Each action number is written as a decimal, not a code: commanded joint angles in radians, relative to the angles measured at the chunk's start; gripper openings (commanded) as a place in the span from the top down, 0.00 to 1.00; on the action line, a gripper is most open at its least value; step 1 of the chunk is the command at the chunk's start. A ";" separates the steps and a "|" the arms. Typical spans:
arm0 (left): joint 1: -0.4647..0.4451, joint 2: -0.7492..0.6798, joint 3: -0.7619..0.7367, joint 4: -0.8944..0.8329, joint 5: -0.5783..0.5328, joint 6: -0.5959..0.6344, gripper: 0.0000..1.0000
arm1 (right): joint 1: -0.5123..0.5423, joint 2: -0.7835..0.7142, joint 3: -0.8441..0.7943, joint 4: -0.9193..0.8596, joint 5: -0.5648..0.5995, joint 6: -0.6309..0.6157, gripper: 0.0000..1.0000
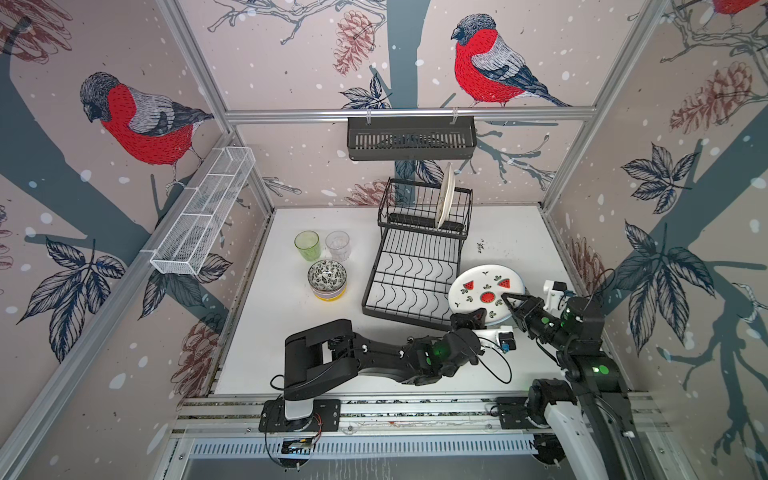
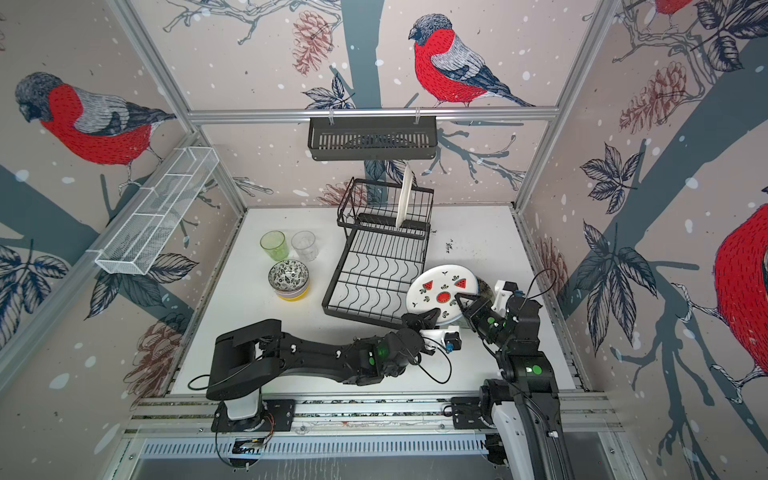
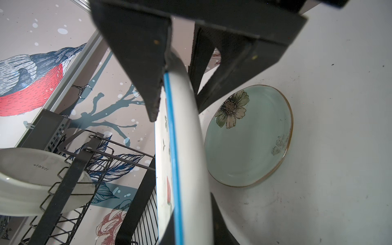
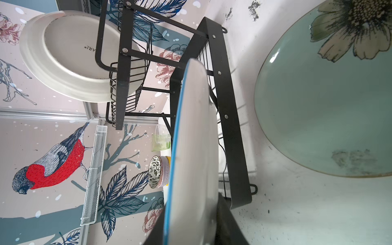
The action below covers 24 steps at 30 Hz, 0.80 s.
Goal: Unload the mixed dishes from the dish rack
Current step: 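Close the right gripper on the plate edge held by the left gripper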
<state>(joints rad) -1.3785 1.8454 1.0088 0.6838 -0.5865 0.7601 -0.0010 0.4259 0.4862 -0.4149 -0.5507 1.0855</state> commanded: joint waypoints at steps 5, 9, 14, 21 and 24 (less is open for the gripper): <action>-0.005 0.008 0.011 0.124 0.046 -0.032 0.83 | 0.001 0.005 0.006 0.105 -0.013 -0.046 0.98; -0.005 0.005 0.007 0.127 0.050 -0.043 0.62 | -0.001 0.007 0.003 0.109 -0.007 -0.029 0.99; -0.004 -0.002 -0.005 0.129 0.058 -0.050 0.51 | -0.007 0.003 -0.006 0.111 -0.002 -0.005 1.00; -0.004 -0.022 -0.045 0.152 0.040 -0.059 0.12 | -0.017 -0.007 -0.027 0.120 0.007 0.022 1.00; -0.002 -0.045 -0.069 0.163 0.046 -0.073 0.02 | -0.022 -0.011 -0.031 0.123 0.019 0.028 1.00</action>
<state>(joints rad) -1.3819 1.8214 0.9520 0.7807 -0.5434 0.7067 -0.0204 0.4202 0.4545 -0.4099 -0.5365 1.0958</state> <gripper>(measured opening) 0.995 0.158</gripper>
